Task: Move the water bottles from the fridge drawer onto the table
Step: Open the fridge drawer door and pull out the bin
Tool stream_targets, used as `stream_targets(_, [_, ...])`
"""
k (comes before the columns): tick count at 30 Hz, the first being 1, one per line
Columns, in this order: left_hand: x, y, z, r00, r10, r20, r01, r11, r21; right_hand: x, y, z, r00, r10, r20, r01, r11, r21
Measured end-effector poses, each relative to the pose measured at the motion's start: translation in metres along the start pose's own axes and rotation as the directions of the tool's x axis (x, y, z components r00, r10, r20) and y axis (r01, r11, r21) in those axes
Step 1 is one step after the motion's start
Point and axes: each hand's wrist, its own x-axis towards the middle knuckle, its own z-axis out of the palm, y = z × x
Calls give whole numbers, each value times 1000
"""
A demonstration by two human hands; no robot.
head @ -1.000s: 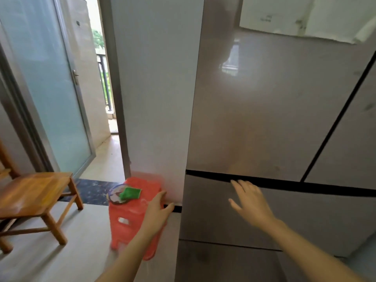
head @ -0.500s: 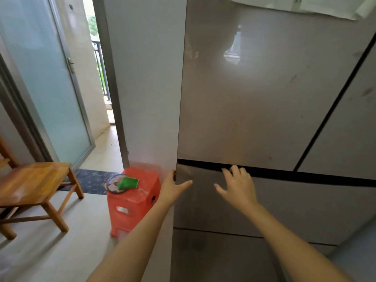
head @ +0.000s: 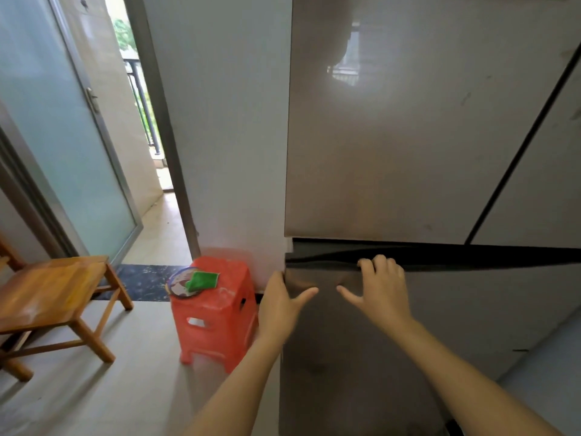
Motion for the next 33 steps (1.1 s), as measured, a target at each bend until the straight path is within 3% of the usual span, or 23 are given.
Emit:
stream_targets(4, [-25, -9, 1, 999, 47, -19, -43, 981, 190, -27, 3, -4, 999, -23, -44, 22, 999, -24])
stream_targets(14, [-117, 7, 2, 997, 45, -62, -26, 961, 277, -87, 13, -48, 999, -36, 36, 33, 997, 69])
stream_targets(20, [-217, 30, 9, 998, 48, -43, -32, 948, 315, -158, 41, -98, 971, -67, 228, 43, 993, 109])
stream_targets(23, [-276, 40, 10, 985, 162, 60, -172, 913, 369, -204, 63, -124, 947, -43, 319, 15, 996, 87])
stream_targets(27, [-323, 66, 2, 890, 449, 74, -453, 858, 242, -246, 91, -154, 904, 27, 427, -66, 995, 76])
stream_targets(29, [-334, 88, 4, 814, 506, 284, -576, 763, 291, -267, 106, -171, 882, 70, 466, -107, 993, 53])
stream_targets(31, [-341, 104, 12, 704, 483, 521, -699, 604, 384, -286, 120, -185, 870, 98, 483, -124, 992, 20])
stream_targets(33, [-349, 115, 21, 623, 436, 649, -755, 551, 355, -301, 132, -199, 861, 116, 495, -116, 993, -31])
